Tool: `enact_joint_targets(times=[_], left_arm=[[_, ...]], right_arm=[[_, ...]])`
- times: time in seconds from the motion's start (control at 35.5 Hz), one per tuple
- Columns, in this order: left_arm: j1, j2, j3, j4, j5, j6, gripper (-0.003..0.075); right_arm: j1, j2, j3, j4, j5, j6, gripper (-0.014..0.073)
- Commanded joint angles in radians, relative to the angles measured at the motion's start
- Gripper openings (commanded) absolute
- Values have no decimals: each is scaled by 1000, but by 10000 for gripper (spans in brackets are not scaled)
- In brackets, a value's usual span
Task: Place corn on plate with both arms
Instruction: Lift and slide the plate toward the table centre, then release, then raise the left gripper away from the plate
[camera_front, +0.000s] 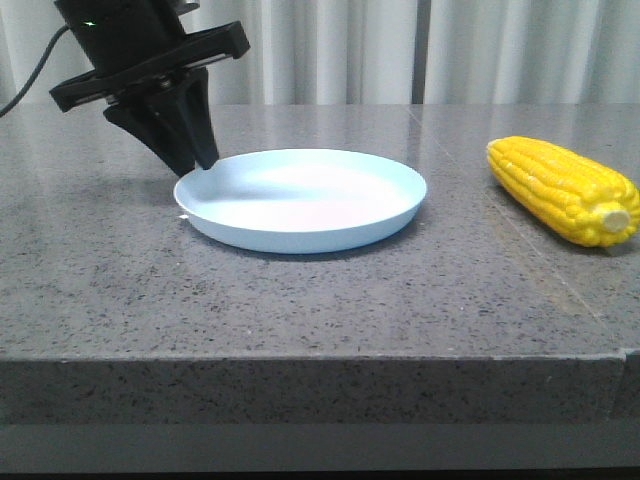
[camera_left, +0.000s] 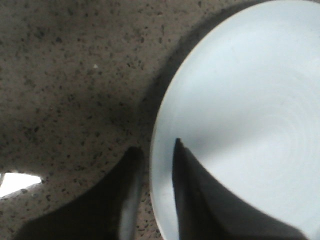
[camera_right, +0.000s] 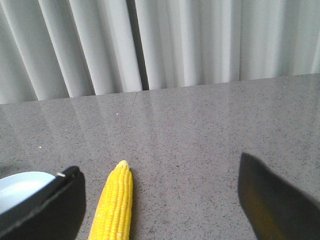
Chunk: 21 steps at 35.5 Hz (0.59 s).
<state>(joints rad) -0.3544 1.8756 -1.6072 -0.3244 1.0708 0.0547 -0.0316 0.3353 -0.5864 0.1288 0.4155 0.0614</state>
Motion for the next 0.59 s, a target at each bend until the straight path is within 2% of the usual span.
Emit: enact_joint_targets(times=[0.0, 0.06, 0.14, 0.23, 0.37, 0.48, 0.56], left_arm=[[-2, -61, -62, -14, 4, 2, 423], [7, -87, -82, 16, 14, 6, 463], [23, -158, -85, 92, 20, 6, 427], [48, -229, -61, 170, 32, -4, 312], [106, -355, 47, 324, -10, -86, 76], [137, -429, 132, 355, -46, -97, -20], [148, -490, 209, 355, -85, -97, -20]], right_arm=[[-3, 15, -36, -1, -81, -12, 643], [-3, 15, -36, -1, -81, -12, 643], [-3, 15, -36, -1, -81, -12, 643], [-3, 15, -36, -1, -81, -12, 643], [-3, 15, -36, -1, -81, -12, 643], [-3, 15, -36, -1, -81, -12, 643], [-3, 15, -36, -1, -81, -12, 643]])
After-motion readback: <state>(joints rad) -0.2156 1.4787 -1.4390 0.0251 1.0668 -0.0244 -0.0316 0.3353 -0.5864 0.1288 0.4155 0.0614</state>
